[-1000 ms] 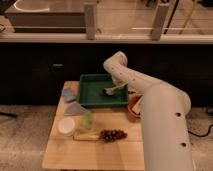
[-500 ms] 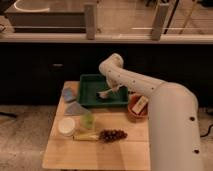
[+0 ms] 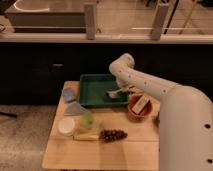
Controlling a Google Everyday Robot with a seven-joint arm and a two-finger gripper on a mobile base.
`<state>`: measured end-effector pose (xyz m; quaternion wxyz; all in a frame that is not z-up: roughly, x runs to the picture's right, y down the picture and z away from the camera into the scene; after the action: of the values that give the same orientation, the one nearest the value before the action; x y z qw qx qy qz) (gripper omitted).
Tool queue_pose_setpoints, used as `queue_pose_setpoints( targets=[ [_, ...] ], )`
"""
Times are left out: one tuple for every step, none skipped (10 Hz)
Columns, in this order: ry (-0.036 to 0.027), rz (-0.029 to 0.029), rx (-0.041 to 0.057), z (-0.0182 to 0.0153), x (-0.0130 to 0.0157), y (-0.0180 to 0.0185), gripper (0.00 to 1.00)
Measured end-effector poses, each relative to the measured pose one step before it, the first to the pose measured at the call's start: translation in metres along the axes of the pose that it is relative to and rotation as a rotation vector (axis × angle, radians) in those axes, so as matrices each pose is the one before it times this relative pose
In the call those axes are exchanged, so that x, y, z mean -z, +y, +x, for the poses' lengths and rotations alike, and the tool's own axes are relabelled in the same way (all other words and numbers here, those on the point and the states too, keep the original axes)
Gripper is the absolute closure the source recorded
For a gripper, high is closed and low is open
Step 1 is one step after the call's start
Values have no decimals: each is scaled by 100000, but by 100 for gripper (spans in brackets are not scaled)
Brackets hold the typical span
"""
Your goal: Wipe tray with brush
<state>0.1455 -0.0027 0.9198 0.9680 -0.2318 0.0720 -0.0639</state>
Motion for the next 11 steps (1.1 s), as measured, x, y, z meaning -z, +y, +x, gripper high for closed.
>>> queue_pose_setpoints(
  targets=[
    [914,783,-1211,168,-143,-1069,100],
    [698,188,-646,-46,-104,-623,100],
    [-145,817,-272,-1035,87,-905,100],
    [-899,498,402,-1282,34,-639,100],
    [-703,258,806,-977,101,-290,100],
    [-1661,68,1970,-1385,123,-21,100],
    [-1791,-325,2975,-1291,116,456,100],
    [-1179,-428,2145,-661,101,579,100],
    [-988,-1270,3354,-500,-181,1200,100],
    [-865,-1372,2983,-363,-8,1541,100],
    [-96,-934,1374,54,-59,1027,100]
  ],
)
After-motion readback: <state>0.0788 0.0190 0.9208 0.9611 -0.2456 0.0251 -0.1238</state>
